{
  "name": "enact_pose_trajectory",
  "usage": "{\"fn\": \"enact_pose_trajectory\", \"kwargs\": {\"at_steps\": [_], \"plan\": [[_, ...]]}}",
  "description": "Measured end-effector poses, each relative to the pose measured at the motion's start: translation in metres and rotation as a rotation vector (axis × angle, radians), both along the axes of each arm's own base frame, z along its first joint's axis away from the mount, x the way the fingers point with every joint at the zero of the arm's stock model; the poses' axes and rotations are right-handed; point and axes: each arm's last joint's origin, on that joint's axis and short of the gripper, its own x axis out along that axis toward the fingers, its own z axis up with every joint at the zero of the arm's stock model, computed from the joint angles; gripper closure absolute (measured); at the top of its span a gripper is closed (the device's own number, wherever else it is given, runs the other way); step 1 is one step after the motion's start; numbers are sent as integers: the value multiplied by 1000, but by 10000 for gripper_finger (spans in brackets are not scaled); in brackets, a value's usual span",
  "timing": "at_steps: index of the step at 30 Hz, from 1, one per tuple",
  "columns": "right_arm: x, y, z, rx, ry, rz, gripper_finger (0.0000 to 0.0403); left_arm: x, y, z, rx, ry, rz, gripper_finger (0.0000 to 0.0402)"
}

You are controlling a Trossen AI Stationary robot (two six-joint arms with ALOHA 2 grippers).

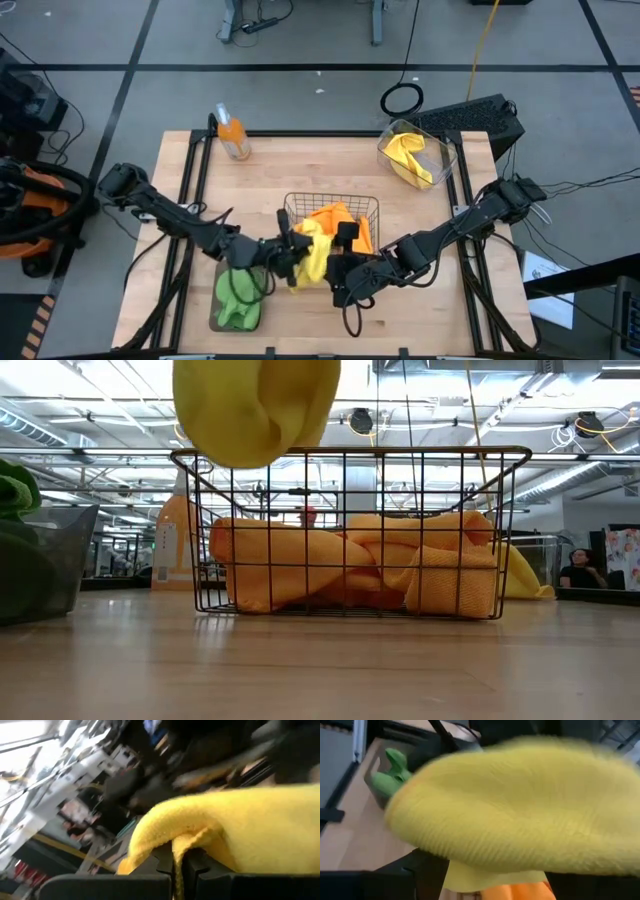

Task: Sort microfiber towel by color & place in baskets
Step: Put the yellow microfiber towel into the transparent bin

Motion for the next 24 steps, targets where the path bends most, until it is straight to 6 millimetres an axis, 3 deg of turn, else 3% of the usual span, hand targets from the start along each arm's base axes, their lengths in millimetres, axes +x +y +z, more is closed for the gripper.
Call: {"fn": "enact_pose_trajectory", "kwargs": {"at_steps": [10,24], "plan": [[-1,-1,-1,-44,21,9,116,-17,-18,14,-24,-36,-190,395],[-13,13,9,57,-23,17,116,-18,-10,15,-20,-16,-143,395]]}}
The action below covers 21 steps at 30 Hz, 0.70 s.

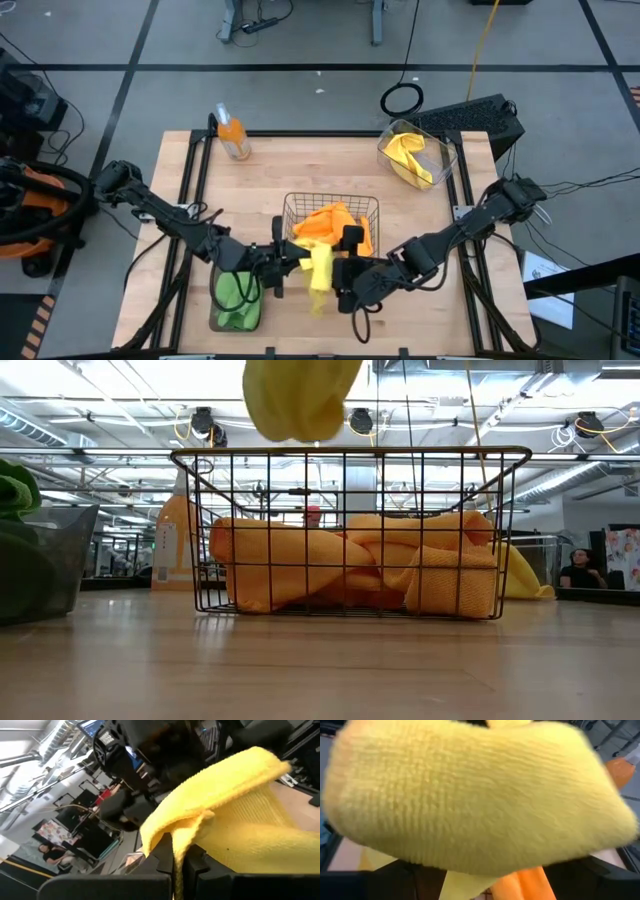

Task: Sort microfiber towel by color & place in baskets
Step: Put the yellow microfiber towel into the transparent bin

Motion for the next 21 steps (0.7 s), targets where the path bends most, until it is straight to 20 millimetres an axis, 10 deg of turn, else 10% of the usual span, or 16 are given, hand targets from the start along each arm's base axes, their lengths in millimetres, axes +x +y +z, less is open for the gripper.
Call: {"fn": "enact_pose_trajectory", "kwargs": {"at_steps": [21], "plan": [[33,7,-9,120,-175,13,51,0,-3,2,-42,-17,-86,395]]}}
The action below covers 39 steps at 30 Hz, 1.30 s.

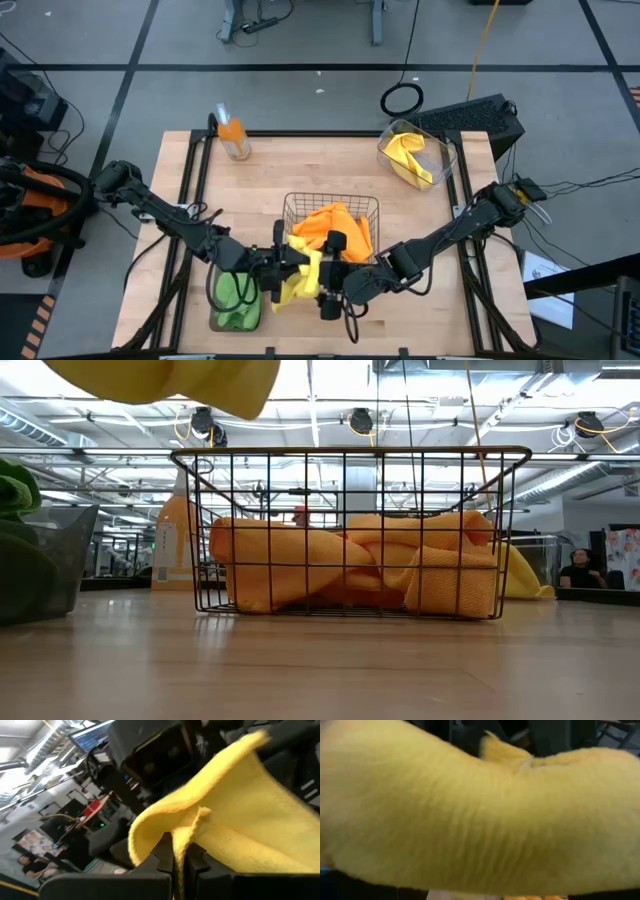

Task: Sort microfiber towel by color & place in baskets
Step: Put the yellow microfiber towel into the transparent bin

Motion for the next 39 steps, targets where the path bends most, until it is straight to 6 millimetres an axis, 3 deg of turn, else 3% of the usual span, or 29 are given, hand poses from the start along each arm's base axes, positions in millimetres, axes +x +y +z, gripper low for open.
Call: {"fn": "enact_pose_trajectory", "kwargs": {"at_steps": [4,8,12,18,19,27,30,35,39], "plan": [[0,-1,1,-33,-7,-12,61,-1,-2,-1,5,12,-24,395],[-1,0,2,-83,-6,-10,115,-2,-5,-4,19,36,-51,395],[-2,1,2,-116,-1,7,204,-3,-6,-6,27,57,-96,395],[-3,2,1,-130,21,71,374,-3,-7,-6,-14,62,-145,393],[-3,2,1,-137,24,75,386,-3,-7,-6,-26,63,-145,390],[-3,2,0,-137,29,63,389,-3,-6,-5,-30,54,-85,311],[-3,2,0,-66,21,35,373,-3,-4,-6,-32,67,-39,286],[-3,3,-1,-20,35,59,284,-2,-1,-13,-26,142,-47,267],[-4,5,-1,-11,42,105,196,-4,-5,-13,33,141,-117,296]]}}
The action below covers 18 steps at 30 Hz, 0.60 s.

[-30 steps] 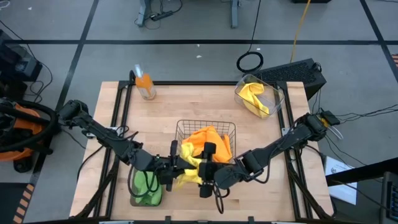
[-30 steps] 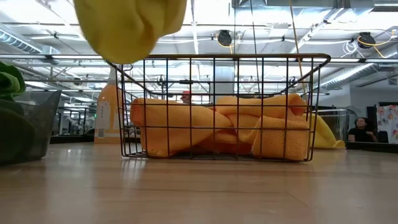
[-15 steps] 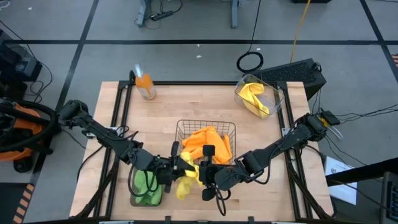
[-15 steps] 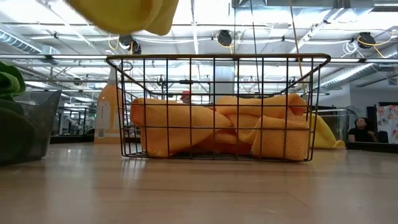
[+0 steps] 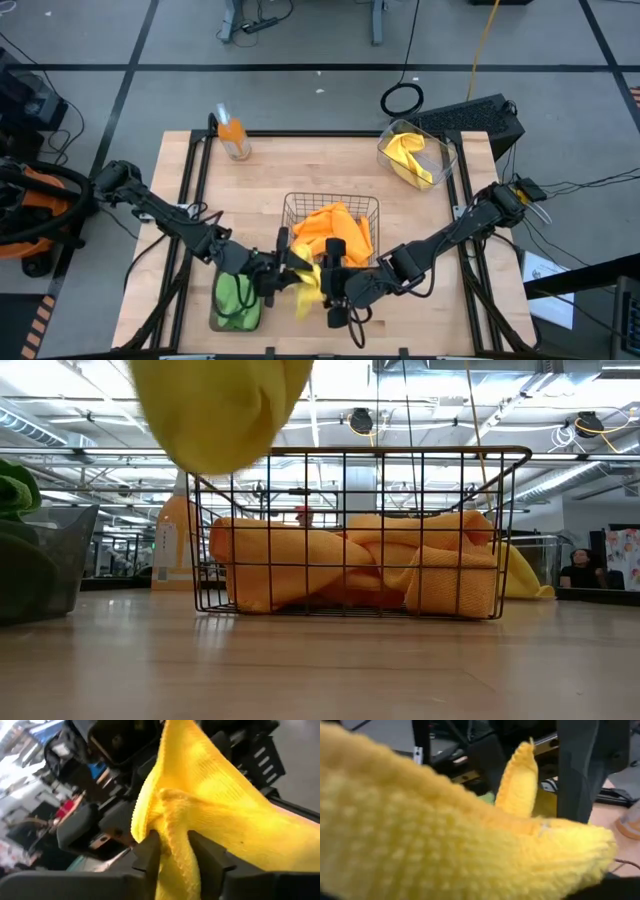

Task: Sort microfiber towel by color & place in baskets
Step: Put the yellow microfiber towel into the transparent bin

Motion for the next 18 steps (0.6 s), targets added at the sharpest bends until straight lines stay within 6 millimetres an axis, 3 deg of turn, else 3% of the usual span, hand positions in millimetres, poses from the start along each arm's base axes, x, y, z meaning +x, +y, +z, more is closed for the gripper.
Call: {"fn": "enact_pose_trajectory", "kwargs": {"at_steps": [5,8,13,18], "plan": [[1,-1,4,-25,-29,12,111,-3,-8,1,31,-35,-45,379],[3,0,4,-4,-35,55,83,-3,-7,3,39,-56,-28,388],[7,-4,3,7,-18,116,72,-3,-8,4,75,-75,-86,384],[15,-10,-1,30,-13,196,92,-3,-9,9,52,-113,-117,384]]}}
